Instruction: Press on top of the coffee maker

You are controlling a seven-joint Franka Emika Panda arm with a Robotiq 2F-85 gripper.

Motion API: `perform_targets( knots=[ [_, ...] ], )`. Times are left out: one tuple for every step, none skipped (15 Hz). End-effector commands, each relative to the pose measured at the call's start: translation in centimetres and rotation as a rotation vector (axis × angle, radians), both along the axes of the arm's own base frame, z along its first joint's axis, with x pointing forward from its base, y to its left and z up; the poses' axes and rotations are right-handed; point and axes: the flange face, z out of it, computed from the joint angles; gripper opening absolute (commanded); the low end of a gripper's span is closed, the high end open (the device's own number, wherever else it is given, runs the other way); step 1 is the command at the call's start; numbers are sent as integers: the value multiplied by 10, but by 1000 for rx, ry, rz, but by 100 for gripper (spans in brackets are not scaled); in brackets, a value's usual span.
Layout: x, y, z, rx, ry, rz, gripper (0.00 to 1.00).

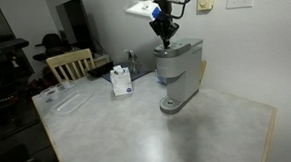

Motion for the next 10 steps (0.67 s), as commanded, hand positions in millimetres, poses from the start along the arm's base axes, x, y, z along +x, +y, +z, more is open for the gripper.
perform_targets(
  knots=[
    [3,2,3,-17,-14,49,0],
    [5,3,7,-26,-23,61,0],
    [7,4,13,-33,-36,74,0],
    [9,5,18,-44,-48,88,0],
    [11,6,24,-52,-60,100,0],
    [13,8,32,-61,-75,111,0],
    [15,8,41,-73,-89,120,0],
    [17,9,49,-80,-102,130,0],
    [19,8,57,-93,-109,129,0],
    [21,7,63,-101,-118,131,0]
  ],
)
